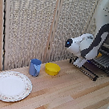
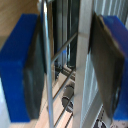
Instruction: Kindly employ your clamp to softly take hold of the bread. Delicately rest it on the oven pan, verifying that it is even on the surface. Using your clamp and attentiveness, smoothly glide the pan into the oven and along the appropriate brackets, securing it in position.
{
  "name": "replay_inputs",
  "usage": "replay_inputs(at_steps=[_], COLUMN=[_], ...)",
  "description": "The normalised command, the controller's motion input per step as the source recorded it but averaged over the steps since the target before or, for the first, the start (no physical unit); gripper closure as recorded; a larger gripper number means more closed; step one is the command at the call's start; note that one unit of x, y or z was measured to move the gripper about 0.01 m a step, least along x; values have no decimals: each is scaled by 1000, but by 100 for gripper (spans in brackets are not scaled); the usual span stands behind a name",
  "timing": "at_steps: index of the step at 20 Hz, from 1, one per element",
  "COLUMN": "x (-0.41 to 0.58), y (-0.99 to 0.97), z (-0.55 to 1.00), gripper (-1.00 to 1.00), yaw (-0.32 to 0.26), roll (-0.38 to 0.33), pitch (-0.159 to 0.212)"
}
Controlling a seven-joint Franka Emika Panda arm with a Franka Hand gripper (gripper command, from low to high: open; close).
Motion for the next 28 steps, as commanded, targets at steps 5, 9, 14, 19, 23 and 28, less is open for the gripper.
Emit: replay_inputs(at_steps=[5,9,14,19,23,28], x=[186,287,11,-206,-180,-110], y=[-320,-310,-813,-1000,-1000,-1000], z=[695,871,626,394,351,461], gripper=[100,100,100,100,100,100], yaw=[-64,-22,0,0,0,0], roll=[149,83,53,12,-15,0], pitch=[69,68,92,93,84,55])
